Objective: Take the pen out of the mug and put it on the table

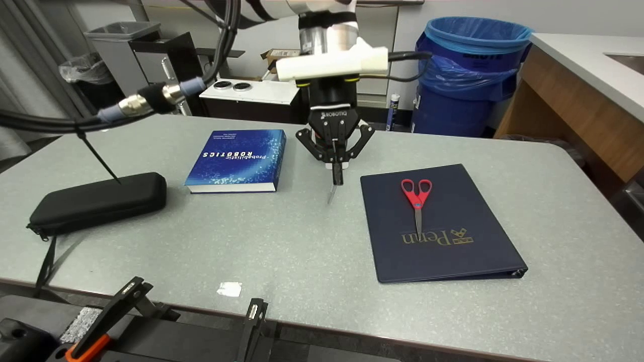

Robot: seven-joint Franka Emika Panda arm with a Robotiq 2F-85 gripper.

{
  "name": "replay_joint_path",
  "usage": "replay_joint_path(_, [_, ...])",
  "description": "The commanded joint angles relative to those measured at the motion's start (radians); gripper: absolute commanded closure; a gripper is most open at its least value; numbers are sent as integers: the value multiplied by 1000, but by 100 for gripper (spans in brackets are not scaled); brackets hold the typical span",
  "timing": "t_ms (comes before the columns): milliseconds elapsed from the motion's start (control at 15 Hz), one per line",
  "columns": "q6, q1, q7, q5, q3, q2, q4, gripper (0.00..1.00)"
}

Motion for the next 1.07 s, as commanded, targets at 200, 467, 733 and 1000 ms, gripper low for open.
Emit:
replay_joint_path(200, [172, 40, 158, 31, 35, 149, 89, 100])
replay_joint_path(467, [200, 62, 179, 24, 33, 137, 77, 59])
replay_joint_path(733, [181, 65, 178, 29, 32, 121, 78, 28])
replay_joint_path(1000, [165, 62, 182, 40, 33, 126, 100, 1])
